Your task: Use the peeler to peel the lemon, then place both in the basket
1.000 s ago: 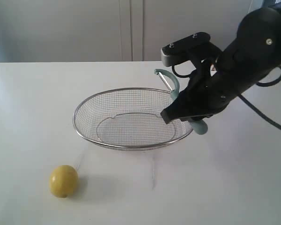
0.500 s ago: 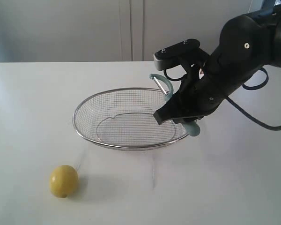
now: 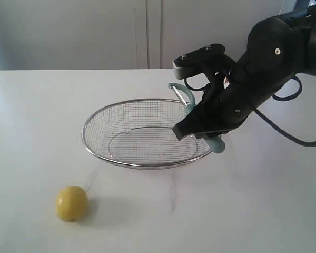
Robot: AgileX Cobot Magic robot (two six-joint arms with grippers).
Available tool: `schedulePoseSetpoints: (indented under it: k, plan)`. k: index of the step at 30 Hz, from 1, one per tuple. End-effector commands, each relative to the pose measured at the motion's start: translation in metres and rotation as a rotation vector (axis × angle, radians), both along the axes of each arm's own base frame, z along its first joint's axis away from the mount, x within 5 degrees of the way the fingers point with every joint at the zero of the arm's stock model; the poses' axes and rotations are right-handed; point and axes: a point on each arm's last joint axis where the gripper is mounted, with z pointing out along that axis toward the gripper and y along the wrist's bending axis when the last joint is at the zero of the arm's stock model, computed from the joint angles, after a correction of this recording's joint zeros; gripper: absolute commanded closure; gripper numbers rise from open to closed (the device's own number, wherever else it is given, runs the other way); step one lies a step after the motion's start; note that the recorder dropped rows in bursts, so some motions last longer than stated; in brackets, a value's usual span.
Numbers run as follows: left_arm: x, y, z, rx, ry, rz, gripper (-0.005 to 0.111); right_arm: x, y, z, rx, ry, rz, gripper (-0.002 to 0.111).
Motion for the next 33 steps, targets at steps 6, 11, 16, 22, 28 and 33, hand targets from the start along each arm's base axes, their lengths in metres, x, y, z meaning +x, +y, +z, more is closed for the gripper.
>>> schedulePoseSetpoints:
  k: [6,11,16,22,28,33]
  plan:
    - [0.0,0.0,-0.001,0.003,-0.005,0.006,0.107,0.001,0.001,0.003,0.01,-0.019,0.003,0.108]
    - [0.0,0.0,-0.001,0.003,-0.005,0.006,0.107,0.001,0.001,0.003,0.01,-0.019,0.003,0.108]
    - [0.0,0.0,-0.001,0.003,-0.006,0.006,0.107,0.001,0.001,0.003,0.01,-0.019,0.003,0.108]
    - [0.0,0.0,-0.001,0.003,-0.006,0.006,0.107,0.001,0.001,0.003,0.01,-0.019,0.003,0.108]
    - [0.002,0.0,0.006,0.009,-0.085,0.004,0.107,0.001,0.001,0.003,0.01,-0.019,0.003,0.108]
    - [0.004,0.0,0.014,-0.002,-0.17,0.007,0.107,0.001,0.001,0.003,0.01,-0.019,0.003,0.108]
